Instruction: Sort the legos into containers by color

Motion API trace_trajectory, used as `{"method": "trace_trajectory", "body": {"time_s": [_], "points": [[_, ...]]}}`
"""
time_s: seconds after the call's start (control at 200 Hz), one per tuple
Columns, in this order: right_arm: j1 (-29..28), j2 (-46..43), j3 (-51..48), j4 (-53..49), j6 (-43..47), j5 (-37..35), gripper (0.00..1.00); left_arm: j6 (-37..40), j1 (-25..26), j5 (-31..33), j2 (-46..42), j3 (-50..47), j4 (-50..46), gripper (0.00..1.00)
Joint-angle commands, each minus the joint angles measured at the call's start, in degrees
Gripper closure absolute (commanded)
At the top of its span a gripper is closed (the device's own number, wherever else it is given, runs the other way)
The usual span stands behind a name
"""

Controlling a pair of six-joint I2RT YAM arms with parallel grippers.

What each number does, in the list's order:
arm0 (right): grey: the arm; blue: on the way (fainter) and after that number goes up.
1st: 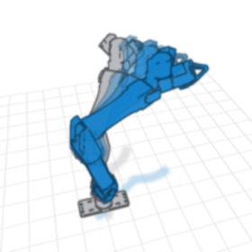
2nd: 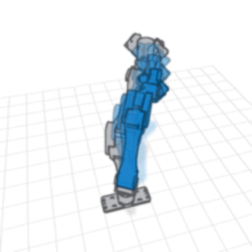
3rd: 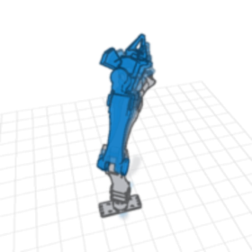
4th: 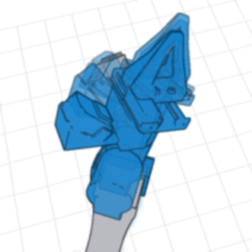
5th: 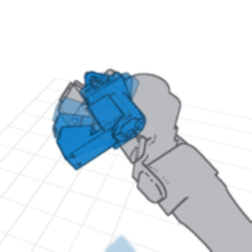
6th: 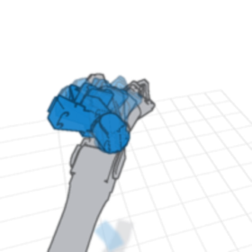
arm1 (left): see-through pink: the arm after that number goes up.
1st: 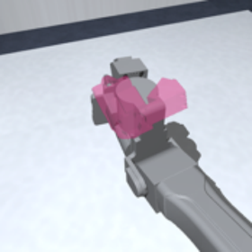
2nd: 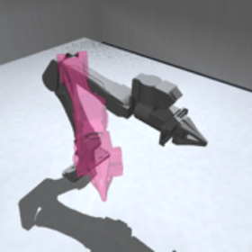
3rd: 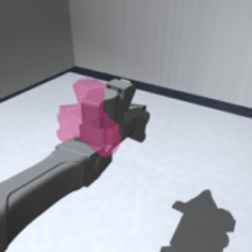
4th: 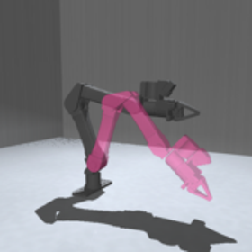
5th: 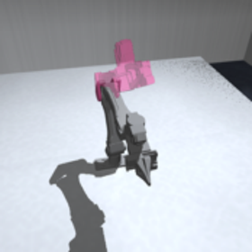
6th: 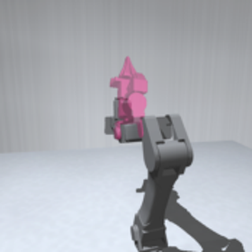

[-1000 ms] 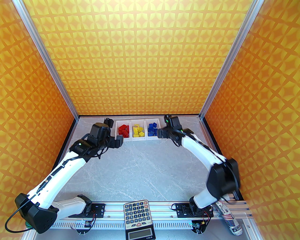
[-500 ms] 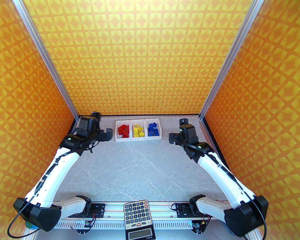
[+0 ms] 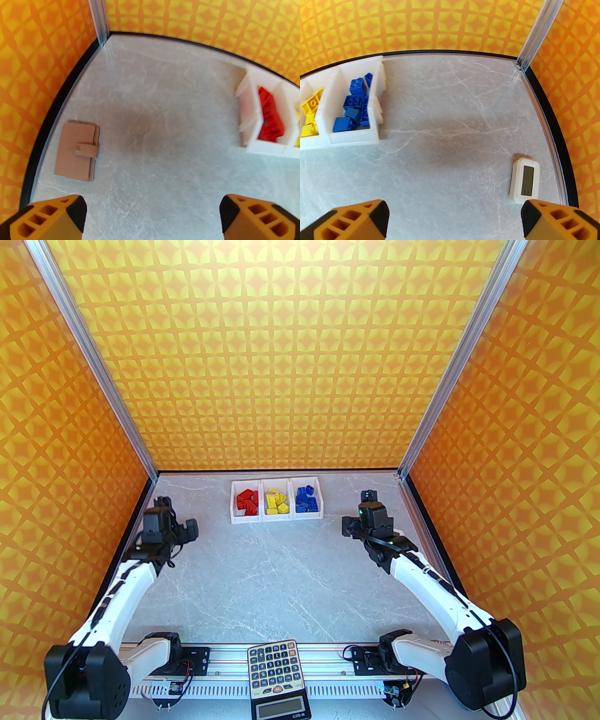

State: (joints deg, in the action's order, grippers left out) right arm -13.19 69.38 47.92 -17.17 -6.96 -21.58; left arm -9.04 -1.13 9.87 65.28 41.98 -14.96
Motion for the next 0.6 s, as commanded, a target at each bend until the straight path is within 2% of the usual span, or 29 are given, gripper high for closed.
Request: {"method": "trace_trajectory", "body": {"time_s": [0.0, 0.08, 0.23, 0.345, 0.595], "points": [[1.6, -1.14, -2.34, 5.78, 0.68, 1.54, 0.01, 2.28, -1.63, -0.13, 1.75, -5.58, 18.52, 0.01], [2.76, -1.69, -3.18, 6.68, 0.7, 2.75, 0.02, 2.42, -2.25, -0.18, 4.51, -9.11, 25.9, 0.01], [3.08, -1.94, -4.76, 8.78, 3.02, 3.14, 0.01, 1.31, -2.61, -0.64, 9.68, -11.42, 32.73, 0.01], [3.2, -3.24, -6.9, 12.16, 5.99, 3.1, 0.01, -0.58, -2.79, -1.63, 13.85, -15.36, 42.9, 0.01], [3.22, -7.8, -10.6, 16.88, 7.58, 1.49, 0.02, 0.52, -3.0, -5.63, 14.09, -15.72, 44.96, 0.01]]}}
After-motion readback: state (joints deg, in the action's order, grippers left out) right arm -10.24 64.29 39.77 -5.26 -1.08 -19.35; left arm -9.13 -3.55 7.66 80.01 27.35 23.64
